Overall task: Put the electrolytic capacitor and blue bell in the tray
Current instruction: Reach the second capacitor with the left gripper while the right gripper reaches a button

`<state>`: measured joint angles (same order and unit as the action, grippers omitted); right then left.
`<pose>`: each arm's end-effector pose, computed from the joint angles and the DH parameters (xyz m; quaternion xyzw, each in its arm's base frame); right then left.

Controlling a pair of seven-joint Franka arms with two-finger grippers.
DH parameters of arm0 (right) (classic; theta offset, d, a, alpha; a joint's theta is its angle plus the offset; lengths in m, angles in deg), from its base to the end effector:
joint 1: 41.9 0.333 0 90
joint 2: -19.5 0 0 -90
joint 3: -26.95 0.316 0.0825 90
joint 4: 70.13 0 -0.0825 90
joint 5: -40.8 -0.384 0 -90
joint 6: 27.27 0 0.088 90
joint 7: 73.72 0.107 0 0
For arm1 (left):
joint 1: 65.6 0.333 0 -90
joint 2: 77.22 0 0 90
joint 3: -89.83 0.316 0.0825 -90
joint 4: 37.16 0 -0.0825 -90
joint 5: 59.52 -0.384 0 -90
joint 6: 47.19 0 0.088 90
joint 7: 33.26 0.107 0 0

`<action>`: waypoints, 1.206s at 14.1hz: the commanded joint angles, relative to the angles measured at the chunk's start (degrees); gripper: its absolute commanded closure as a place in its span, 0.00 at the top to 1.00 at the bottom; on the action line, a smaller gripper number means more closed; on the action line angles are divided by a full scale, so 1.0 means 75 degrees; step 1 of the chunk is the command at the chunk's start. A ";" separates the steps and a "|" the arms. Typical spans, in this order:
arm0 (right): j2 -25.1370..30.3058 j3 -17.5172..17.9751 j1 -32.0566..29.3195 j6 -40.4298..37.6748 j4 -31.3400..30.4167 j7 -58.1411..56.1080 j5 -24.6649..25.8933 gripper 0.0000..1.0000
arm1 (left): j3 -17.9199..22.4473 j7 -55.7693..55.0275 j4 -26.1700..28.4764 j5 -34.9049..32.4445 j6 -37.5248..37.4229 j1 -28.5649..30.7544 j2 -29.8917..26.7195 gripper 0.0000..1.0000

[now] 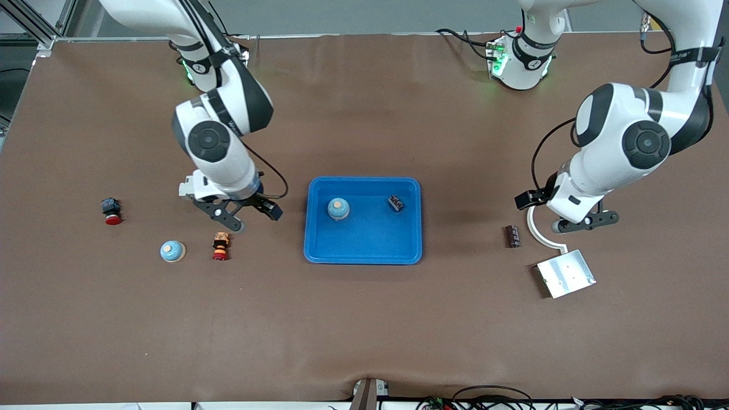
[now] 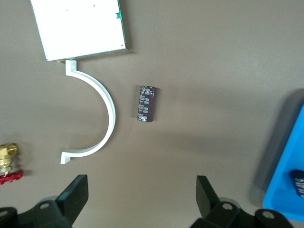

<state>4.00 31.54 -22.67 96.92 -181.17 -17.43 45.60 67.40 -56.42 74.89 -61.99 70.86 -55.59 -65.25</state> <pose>0.5558 0.2396 0.3431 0.9658 -0.2573 -0.0001 0.0307 0.5749 -0.1165 0.3718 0.9952 0.0846 -0.0482 0.0068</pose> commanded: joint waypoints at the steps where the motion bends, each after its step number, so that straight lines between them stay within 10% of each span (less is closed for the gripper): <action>1: 0.0613 0.0138 -0.0792 0.0128 -0.0604 -0.1301 0.0134 1.00 | -0.0032 0.0217 0.0013 -0.0512 0.0429 0.0141 0.0429 1.00; 17: -0.0593 0.0150 -0.2938 0.1312 0.0040 -0.5698 0.0028 1.00 | 0.0026 0.0076 -0.0490 -0.1311 0.1579 0.0106 0.2773 1.00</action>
<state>0.56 31.47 -42.08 106.72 -182.11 -56.68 45.60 67.66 -55.60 73.60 -70.12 82.59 -54.94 -46.59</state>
